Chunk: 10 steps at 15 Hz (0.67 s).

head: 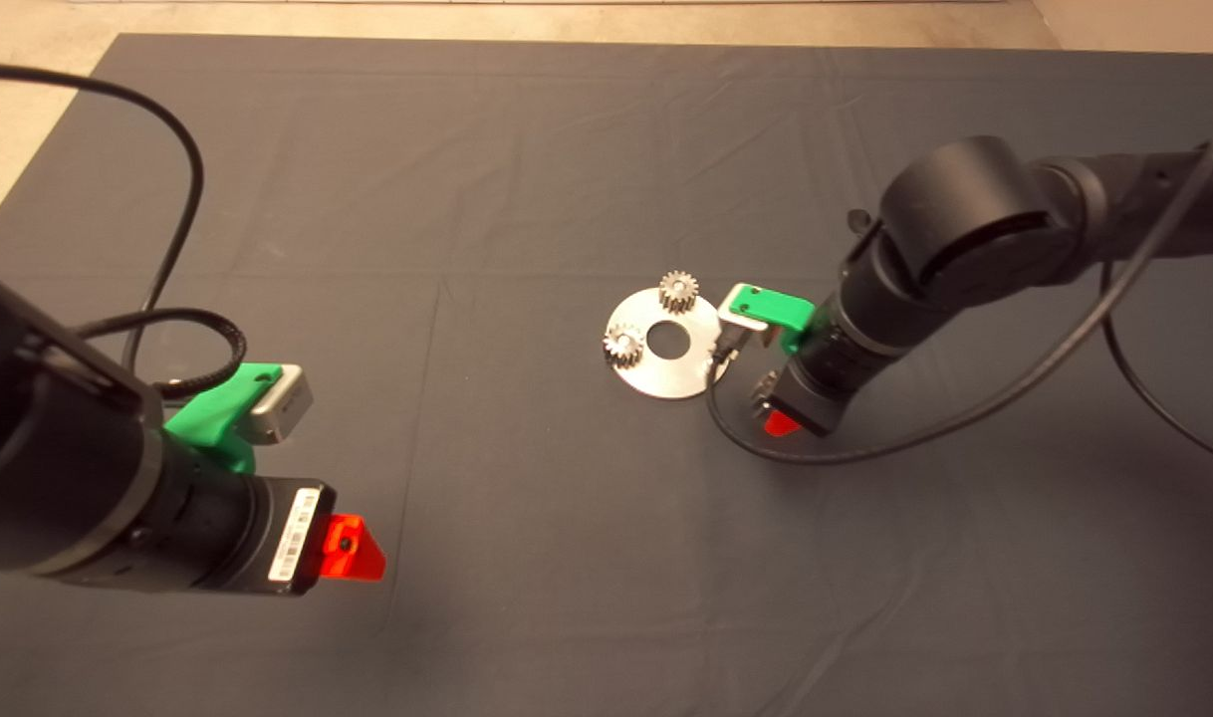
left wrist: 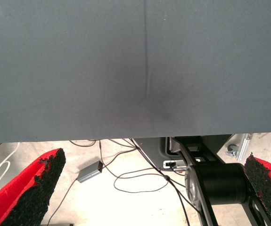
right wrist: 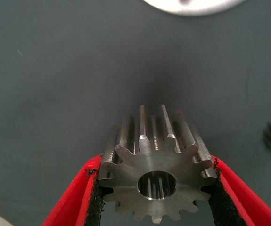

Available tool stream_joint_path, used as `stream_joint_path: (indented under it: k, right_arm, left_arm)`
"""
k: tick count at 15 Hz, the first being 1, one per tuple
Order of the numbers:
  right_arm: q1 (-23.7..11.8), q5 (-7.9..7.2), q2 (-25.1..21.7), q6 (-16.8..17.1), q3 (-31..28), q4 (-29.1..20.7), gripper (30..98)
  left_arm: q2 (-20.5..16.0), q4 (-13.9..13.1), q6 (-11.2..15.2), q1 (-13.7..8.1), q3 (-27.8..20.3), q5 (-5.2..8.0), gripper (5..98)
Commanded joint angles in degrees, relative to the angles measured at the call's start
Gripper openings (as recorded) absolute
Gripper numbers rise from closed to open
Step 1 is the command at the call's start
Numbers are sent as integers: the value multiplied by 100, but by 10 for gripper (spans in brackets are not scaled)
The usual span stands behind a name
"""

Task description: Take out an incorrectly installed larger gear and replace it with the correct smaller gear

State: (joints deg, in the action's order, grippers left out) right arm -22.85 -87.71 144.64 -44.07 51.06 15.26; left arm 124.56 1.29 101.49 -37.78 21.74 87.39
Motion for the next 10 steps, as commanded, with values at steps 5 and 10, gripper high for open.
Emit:
stream_joint_path:
  k: [5, 10]
  right_arm:
    - [-58, -729, -880, -242, -876, -304, 496]
    - [228, -729, -1214, -251, -889, -251, 493]
  left_arm:
    - [-6, -103, 11, -54, -75, 498, 982]
    - [-6, -103, 3, -54, -75, 505, 982]
